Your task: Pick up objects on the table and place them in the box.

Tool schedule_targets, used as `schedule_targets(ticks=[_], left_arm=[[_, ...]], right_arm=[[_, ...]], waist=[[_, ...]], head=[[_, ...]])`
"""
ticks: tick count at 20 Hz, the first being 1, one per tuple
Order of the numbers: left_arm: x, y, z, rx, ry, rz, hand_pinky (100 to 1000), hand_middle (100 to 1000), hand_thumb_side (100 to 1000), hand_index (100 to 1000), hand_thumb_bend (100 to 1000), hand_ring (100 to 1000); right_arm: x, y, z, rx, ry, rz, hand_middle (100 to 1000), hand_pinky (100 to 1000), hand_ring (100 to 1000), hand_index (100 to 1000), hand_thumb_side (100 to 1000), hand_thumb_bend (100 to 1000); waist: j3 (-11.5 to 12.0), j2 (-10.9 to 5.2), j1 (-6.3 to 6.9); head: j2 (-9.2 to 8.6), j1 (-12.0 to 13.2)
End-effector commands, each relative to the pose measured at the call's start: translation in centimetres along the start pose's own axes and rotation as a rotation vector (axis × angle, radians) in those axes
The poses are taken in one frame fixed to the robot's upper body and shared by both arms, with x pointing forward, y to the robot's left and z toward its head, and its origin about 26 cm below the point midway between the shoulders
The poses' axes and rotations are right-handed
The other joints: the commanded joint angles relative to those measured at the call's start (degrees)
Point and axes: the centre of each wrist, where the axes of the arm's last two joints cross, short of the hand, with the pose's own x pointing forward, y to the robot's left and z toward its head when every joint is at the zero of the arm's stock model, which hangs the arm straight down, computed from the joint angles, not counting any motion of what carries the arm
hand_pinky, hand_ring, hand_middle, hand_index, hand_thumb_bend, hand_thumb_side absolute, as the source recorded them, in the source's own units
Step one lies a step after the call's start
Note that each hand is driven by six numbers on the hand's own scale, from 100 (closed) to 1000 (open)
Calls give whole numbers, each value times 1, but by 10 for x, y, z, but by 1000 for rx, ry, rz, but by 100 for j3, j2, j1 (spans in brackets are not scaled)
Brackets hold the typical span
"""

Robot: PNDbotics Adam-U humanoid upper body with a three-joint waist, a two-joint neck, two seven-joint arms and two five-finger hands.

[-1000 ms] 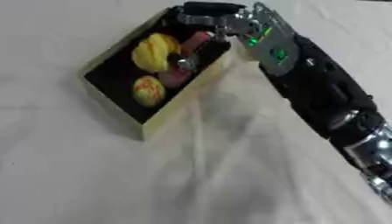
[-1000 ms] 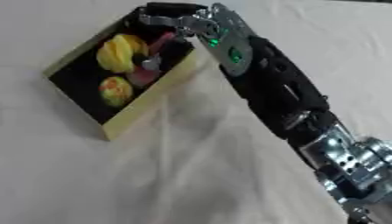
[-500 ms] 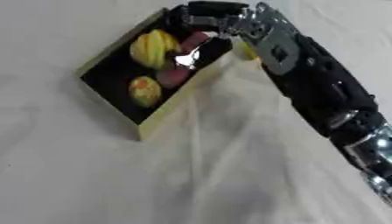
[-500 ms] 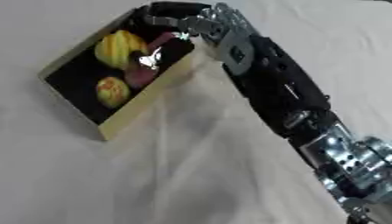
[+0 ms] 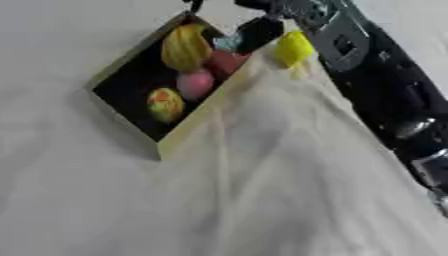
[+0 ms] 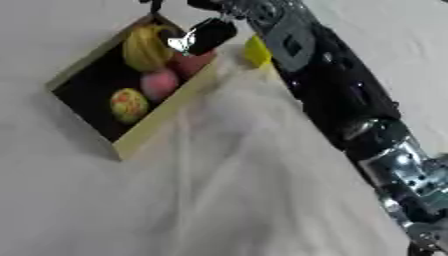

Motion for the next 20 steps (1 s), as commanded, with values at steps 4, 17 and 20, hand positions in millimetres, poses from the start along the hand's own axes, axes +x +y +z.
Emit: schedule_targets(ticks=[4,17,20], left_arm=[[5,3,-4,-3,-21,-7,643,619,522,835,241,577],[4,4,-2,-4,-13,-15,643,617,526,834,238,575],[3,5,-1,-6,-12,-18,643,617,527,834,237,574]], right_arm=[[7,-20,6,-2,-8,3,782,936,977,936,295,138],[-7,-19,23,18,40,7,783,930,971,929,241,187],[-15,-17,35,42,70,32,787,927,969,930,237,208]], waist=[[-13,-206,52],[-35,-207,10],[-59,-211,20]], head=[[-19,-18],[26,13],[22,33]])
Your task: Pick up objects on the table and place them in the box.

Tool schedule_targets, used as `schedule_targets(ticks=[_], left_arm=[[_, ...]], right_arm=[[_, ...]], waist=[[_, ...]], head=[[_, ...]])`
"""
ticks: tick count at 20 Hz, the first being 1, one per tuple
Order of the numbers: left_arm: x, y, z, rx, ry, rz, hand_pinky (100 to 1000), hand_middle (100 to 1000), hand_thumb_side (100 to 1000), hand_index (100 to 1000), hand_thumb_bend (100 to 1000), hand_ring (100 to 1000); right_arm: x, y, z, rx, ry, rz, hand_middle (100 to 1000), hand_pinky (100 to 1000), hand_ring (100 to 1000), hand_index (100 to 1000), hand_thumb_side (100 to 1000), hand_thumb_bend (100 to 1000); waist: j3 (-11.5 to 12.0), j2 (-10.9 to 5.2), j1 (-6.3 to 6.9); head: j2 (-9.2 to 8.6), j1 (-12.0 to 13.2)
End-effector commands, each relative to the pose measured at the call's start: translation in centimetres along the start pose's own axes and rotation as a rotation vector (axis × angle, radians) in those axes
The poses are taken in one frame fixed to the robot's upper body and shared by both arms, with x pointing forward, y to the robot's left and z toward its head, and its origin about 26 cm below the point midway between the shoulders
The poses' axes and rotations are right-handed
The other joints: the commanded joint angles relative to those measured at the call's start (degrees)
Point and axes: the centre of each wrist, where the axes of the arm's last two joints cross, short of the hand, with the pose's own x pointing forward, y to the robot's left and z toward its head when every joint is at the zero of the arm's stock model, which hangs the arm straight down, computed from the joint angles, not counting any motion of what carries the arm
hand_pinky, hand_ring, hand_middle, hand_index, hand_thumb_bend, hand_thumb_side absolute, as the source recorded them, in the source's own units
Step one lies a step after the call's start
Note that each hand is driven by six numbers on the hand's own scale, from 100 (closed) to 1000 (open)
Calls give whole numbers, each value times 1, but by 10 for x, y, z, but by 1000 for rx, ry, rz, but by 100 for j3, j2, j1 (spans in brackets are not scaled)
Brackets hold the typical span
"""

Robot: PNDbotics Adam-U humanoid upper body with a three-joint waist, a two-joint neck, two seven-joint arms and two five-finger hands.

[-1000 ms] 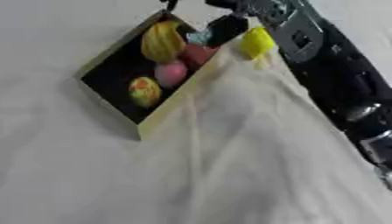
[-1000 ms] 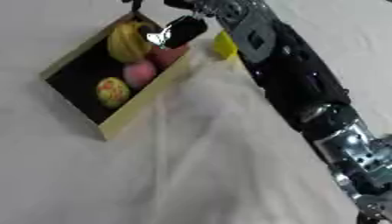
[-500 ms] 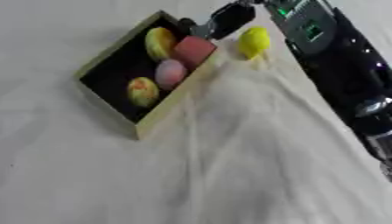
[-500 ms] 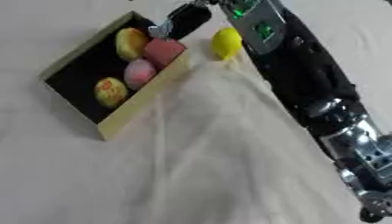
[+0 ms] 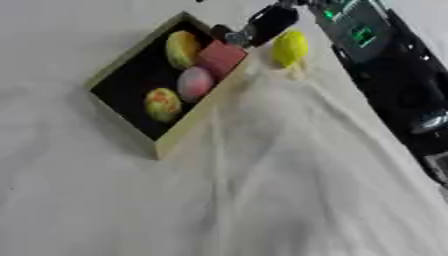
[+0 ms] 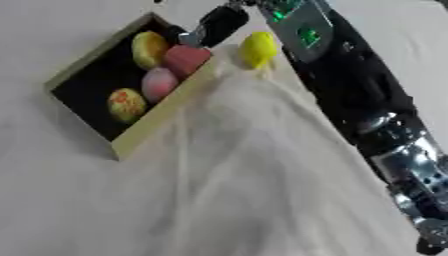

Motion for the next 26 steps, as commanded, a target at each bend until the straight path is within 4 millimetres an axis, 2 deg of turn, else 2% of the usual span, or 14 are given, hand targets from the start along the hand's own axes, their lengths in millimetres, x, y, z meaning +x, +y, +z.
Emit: schedule_targets(ticks=[1,9,14,26], left_arm=[[5,4,-5,-1,-26,-12,643,617,527,834,237,574],[5,5,-4,-1,-21,-20,643,617,528,834,236,574],[5,6,-4,2,-20,-23,643,617,528,834,235,574],[5,5,-4,-2,-15,-20,642,617,534,833,229,572]], right_arm=[[-9,-14,19,0,42,59,788,927,969,930,235,214],[-28,-8,58,41,105,84,798,926,971,931,217,246],[-37,0,83,81,132,109,810,925,971,933,183,304],[-52,4,101,64,209,167,825,920,970,936,100,412]], waist=[[-17,-177,35],[-84,-184,66],[-81,-153,98],[-108,-109,169]], head=[[13,30],[22,77],[2,97],[-26,104]])
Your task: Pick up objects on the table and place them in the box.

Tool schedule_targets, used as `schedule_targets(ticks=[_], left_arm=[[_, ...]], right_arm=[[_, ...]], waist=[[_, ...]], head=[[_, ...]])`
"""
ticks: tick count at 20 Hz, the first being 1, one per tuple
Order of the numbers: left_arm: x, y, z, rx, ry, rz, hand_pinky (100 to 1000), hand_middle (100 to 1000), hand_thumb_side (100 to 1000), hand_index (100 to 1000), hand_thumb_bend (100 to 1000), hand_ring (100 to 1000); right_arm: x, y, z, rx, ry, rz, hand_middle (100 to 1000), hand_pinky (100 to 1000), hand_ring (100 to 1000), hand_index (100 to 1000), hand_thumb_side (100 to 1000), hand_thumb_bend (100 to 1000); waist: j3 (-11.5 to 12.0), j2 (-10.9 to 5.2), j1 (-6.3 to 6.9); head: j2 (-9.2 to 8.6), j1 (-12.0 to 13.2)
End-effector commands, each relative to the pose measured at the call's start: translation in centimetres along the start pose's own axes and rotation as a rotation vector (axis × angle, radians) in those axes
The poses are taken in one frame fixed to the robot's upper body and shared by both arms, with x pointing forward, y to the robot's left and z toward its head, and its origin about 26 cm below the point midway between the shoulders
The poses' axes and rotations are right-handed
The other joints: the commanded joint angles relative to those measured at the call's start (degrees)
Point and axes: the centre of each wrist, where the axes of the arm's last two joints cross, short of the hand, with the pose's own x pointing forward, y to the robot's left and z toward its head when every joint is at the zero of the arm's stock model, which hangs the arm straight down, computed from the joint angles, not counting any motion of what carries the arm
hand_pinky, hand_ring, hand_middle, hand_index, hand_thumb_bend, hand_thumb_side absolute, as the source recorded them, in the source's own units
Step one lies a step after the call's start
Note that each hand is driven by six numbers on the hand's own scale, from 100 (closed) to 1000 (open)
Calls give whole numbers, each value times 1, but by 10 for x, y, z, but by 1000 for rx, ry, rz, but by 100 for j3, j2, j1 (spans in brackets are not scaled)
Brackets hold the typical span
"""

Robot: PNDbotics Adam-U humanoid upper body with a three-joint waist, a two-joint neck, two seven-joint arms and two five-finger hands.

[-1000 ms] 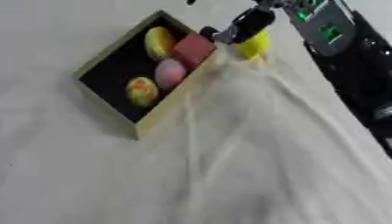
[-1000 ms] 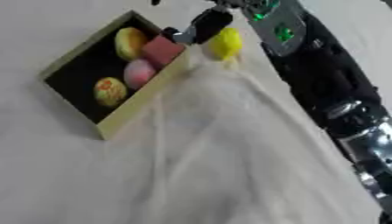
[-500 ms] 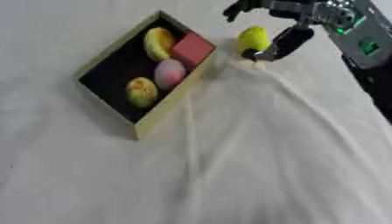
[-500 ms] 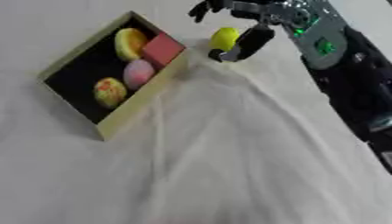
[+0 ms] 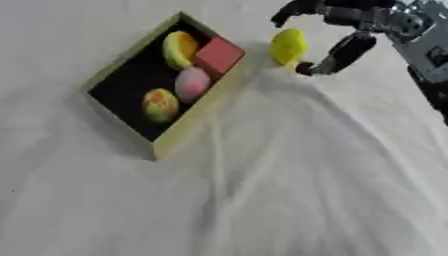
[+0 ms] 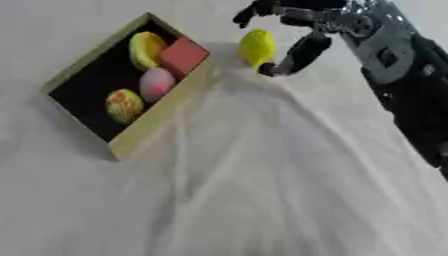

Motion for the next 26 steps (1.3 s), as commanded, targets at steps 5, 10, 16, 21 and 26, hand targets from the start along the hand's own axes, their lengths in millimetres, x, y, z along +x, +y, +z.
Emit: schedule_targets(ticks=[5,10,16,21,26], left_arm=[[5,4,-4,-7,-21,-10,642,617,538,832,224,571],[5,3,-4,-9,-21,-10,641,617,541,830,220,570],[5,4,-4,-8,-19,-9,641,617,547,829,215,569],[5,3,-4,-10,-18,-6,640,616,551,828,212,568],[6,3,-5,-11,-17,-5,640,616,554,827,208,567]], right_arm=[[-13,-14,15,-55,77,71,827,917,968,937,100,438],[-19,-14,15,-77,109,107,830,909,962,933,100,481],[-27,-10,14,-99,136,146,825,905,958,930,100,476],[-30,-9,11,-122,146,152,820,905,956,928,100,454],[-32,-8,8,-135,152,151,810,903,953,926,100,419]], waist=[[-11,-92,29],[12,-46,29],[57,43,26],[99,109,25],[137,161,27]], head=[[-69,11],[-152,-19],[-289,-81],[-387,-132],[-443,-176]])
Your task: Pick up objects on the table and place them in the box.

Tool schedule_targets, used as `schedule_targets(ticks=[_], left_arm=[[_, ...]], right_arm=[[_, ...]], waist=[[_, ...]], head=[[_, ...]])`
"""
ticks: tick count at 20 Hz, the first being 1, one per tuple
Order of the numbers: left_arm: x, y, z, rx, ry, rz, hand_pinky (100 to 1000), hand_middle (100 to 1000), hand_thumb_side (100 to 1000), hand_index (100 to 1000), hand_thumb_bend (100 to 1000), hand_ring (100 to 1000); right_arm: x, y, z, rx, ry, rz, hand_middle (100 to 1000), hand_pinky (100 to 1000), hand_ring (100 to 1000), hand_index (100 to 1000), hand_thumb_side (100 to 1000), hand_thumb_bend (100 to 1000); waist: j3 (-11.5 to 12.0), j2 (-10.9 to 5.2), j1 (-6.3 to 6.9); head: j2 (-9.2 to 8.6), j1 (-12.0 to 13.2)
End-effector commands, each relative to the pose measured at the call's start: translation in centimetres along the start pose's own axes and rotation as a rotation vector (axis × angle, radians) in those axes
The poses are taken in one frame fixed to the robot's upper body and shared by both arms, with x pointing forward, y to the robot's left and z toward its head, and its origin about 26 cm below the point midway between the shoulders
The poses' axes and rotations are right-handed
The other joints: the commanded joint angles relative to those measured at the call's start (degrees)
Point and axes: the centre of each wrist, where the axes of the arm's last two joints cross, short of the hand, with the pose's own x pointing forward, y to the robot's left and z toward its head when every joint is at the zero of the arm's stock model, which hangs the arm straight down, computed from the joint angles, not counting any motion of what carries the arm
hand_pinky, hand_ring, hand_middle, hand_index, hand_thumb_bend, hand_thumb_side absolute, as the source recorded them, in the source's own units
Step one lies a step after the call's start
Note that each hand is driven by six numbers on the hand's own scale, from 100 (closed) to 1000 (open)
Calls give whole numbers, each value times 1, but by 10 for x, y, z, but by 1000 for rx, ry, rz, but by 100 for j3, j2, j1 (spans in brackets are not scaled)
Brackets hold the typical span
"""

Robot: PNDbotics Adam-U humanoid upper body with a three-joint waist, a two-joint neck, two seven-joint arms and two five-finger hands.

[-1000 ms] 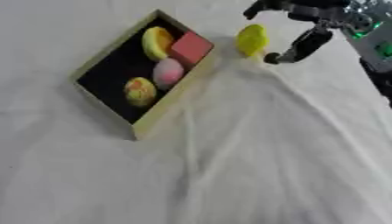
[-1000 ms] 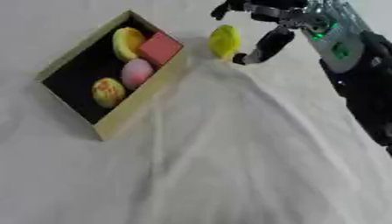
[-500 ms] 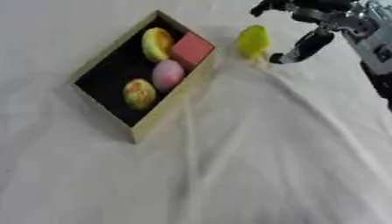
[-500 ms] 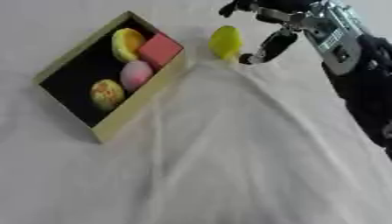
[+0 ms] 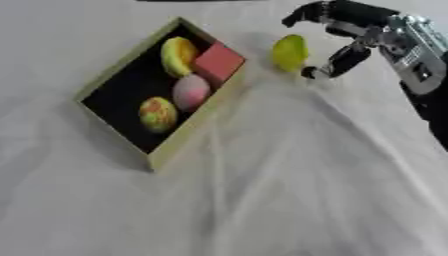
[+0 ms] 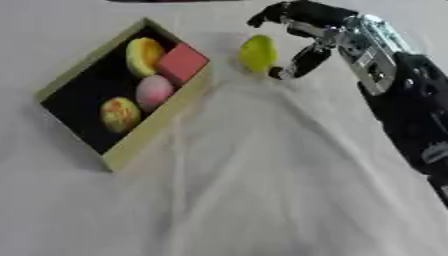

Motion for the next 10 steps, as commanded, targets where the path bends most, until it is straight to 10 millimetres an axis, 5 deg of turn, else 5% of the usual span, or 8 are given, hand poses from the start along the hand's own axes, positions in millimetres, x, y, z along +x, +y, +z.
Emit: schedule_targets(ticks=[1,10], left_arm=[[6,2,-6,-5,-27,-2,640,616,555,827,208,567],[6,1,-5,-11,-23,2,640,616,561,827,201,566]], right_arm=[[-4,-15,2,-32,20,29,808,903,952,925,100,411],[-7,-10,-2,-31,56,30,732,888,930,858,100,226]], waist=[[20,-112,13],[55,-41,8]], head=[[-106,-36],[-100,-51]])
